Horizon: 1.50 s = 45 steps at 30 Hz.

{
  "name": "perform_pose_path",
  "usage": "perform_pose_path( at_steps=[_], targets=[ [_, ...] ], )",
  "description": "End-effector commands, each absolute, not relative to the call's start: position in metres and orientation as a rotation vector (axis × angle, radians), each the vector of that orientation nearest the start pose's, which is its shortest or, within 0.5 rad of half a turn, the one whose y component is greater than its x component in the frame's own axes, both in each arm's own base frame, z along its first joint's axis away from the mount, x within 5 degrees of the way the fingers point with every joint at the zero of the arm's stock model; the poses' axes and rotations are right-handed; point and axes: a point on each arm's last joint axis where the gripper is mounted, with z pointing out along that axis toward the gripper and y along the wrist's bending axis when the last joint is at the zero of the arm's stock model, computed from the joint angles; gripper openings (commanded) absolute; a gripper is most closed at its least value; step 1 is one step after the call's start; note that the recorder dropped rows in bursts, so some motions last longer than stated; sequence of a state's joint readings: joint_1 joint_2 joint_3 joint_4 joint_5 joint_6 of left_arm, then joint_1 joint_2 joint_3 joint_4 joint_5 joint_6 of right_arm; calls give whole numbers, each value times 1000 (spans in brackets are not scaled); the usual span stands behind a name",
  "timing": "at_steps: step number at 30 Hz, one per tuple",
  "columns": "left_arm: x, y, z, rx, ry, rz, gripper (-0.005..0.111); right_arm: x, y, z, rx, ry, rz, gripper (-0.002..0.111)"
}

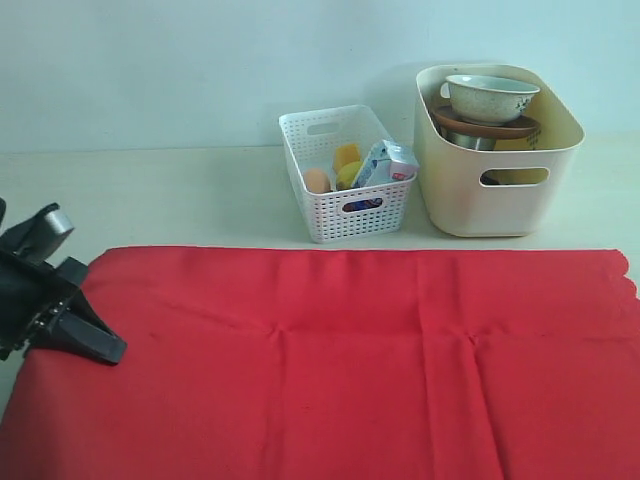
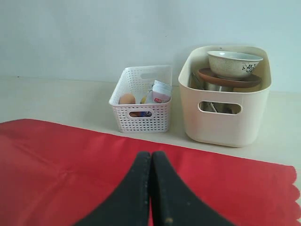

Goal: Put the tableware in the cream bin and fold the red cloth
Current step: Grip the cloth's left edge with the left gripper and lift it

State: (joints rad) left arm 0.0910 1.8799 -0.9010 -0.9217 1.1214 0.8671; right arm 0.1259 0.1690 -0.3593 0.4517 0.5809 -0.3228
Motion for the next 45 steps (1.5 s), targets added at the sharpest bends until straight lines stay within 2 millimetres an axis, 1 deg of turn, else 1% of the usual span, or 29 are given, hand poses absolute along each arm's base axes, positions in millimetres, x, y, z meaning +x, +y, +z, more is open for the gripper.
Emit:
perform_pose_path(
  at_steps=[1, 7, 9, 11, 14, 17, 20, 25, 30, 34, 39, 42, 45],
  targets=[
    [285, -16, 166, 183, 2828, -1259, 0, 45, 28, 276, -224, 1807, 352, 0],
    [274, 20, 190, 33, 2823, -1135, 0, 45, 28, 276, -224, 1807, 352, 0],
    [274, 27, 198, -51, 2775, -1115, 0, 45, 28, 276, -224, 1807, 352, 0],
    [274, 26, 205, -65, 2733, -1129, 0, 45, 28, 276, -224, 1807, 352, 0],
    [274, 25, 219, -41, 2692, -1149, 0, 45, 28, 276, -223, 1807, 354, 0],
    [278, 23, 231, -53, 2623, -1173, 0, 45, 28, 276, -223, 1807, 354, 0],
    [281, 19, 239, -21, 2600, -1165, 0, 45, 28, 276, -223, 1807, 354, 0],
    [285, -1, 246, 95, 2602, -1171, 0, 45, 28, 276, -223, 1807, 354, 0],
    [288, -31, 253, 249, 2598, -1194, 0, 45, 28, 277, -220, 1805, 358, 0],
    [287, -54, 256, 382, 2590, -1211, 0, 45, 28, 276, -221, 1805, 355, 0],
    [281, -84, 257, 521, 2584, -1242, 0, 44, 30, 276, -133, 1831, 469, 0],
    [276, -97, 257, 588, 2585, -1256, 0, 48, 33, 277, -226, 1847, 439, 0],
    [273, -108, 257, 636, 2583, -1258, 0, 58, 37, 278, -275, 1950, 450, 0]
  ],
)
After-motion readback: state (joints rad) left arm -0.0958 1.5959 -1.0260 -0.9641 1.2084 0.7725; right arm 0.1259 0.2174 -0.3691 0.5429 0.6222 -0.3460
